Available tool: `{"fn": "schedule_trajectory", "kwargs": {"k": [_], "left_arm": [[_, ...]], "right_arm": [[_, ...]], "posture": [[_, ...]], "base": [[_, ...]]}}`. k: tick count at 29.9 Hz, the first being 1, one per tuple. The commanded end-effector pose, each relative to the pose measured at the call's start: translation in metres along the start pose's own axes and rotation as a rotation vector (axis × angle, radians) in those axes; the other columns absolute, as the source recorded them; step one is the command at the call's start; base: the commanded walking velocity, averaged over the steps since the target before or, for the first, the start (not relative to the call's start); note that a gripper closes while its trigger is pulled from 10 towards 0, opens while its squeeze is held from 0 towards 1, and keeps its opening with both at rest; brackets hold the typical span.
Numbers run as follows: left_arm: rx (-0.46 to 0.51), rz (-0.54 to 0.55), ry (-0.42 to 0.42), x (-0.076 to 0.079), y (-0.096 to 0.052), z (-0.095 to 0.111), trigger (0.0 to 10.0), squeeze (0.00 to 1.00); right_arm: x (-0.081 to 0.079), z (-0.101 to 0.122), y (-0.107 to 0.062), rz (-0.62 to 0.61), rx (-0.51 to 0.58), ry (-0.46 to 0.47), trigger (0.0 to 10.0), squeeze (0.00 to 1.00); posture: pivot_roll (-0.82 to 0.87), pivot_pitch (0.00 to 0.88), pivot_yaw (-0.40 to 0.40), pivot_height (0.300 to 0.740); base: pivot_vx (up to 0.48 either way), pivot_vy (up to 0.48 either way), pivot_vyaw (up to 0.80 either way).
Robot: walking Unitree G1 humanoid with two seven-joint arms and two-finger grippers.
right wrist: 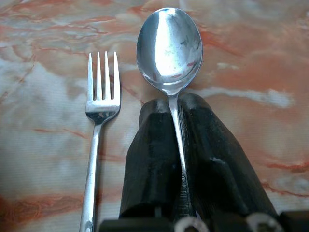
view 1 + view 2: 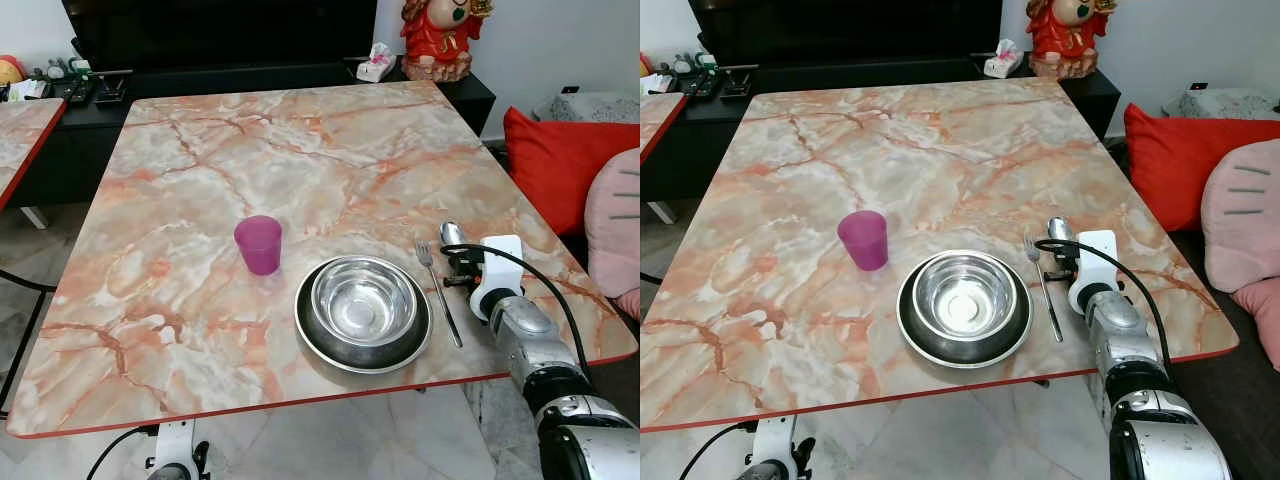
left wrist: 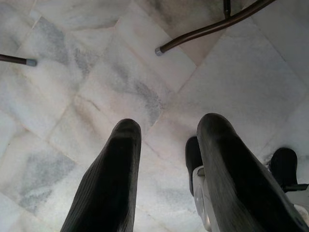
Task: Setting the table
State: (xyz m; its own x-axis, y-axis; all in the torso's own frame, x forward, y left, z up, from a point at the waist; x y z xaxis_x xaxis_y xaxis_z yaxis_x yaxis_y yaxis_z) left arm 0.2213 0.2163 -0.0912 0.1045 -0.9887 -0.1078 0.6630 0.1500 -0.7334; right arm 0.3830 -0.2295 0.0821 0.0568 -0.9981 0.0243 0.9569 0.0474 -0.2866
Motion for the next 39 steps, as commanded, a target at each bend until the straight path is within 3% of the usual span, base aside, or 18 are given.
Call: {"fn": "schedule_trajectory", "kwargs": {"k": [1,14,24,25,27,28,39], "left_arm": [[-0.022,0.003,-0.003,0.000,-0.001,-0.005,10.0,0.00],[-0.030,0.007,-0.003,-0.005,-0.001,-0.008,10.0,0.00],[-0.033,0.007,-0.001,-0.004,-0.001,-0.008,10.0,0.00],[-0.033,0.007,-0.001,-0.004,-0.001,-0.008,10.0,0.00],[-0.033,0.007,-0.001,-0.004,-0.001,-0.008,10.0,0.00],[-0.034,0.007,-0.001,-0.004,-0.001,-0.008,10.0,0.00],[-0.034,0.006,0.001,-0.004,-0.001,-0.008,10.0,0.00]], "right_arm": [[-0.001,0.001,0.001,-0.001,0.001,-0.001,10.0,0.00],[0.001,-0.017,-0.004,0.001,-0.034,-0.017,10.0,0.00],[0.002,-0.015,-0.003,-0.005,-0.031,-0.013,10.0,0.00],[0.002,-0.015,-0.003,-0.005,-0.030,-0.013,10.0,0.30],[0.001,-0.015,-0.003,-0.001,-0.029,-0.011,10.0,0.35],[0.001,-0.016,-0.003,0.003,-0.031,-0.013,10.0,0.66],[0.000,-0.017,-0.003,-0.001,-0.033,-0.021,10.0,0.63]], "posture": [[-0.02,0.086,0.003,0.740],[-0.02,0.082,0.004,0.740],[-0.02,0.083,0.005,0.740],[-0.02,0.082,0.005,0.740],[-0.02,0.083,0.005,0.740],[-0.02,0.083,0.005,0.740],[-0.02,0.083,0.006,0.740]], "base": [[0.000,0.000,0.00],[0.000,0.000,0.00],[0.000,0.000,0.00],[0.000,0.000,0.00],[0.000,0.000,0.00],[0.000,0.000,0.00],[0.000,0.000,0.00]]}}
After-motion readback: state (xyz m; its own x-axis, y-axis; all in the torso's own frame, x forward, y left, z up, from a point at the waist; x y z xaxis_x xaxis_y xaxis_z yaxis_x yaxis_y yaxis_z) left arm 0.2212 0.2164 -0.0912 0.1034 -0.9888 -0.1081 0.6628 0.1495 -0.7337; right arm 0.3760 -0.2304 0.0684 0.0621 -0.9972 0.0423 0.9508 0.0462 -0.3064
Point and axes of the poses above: a point about 5 cm out from each wrist's last joint towards the gripper, its own y axis pointing out of the wrist towards the gripper, its own z axis along the axis of the wrist's last joint, x = y × z, the point moved 3 cm from there along y, pointing out of the wrist towards the gripper, and after that the axes turned 1 degree about y, right-handed, at the moved point
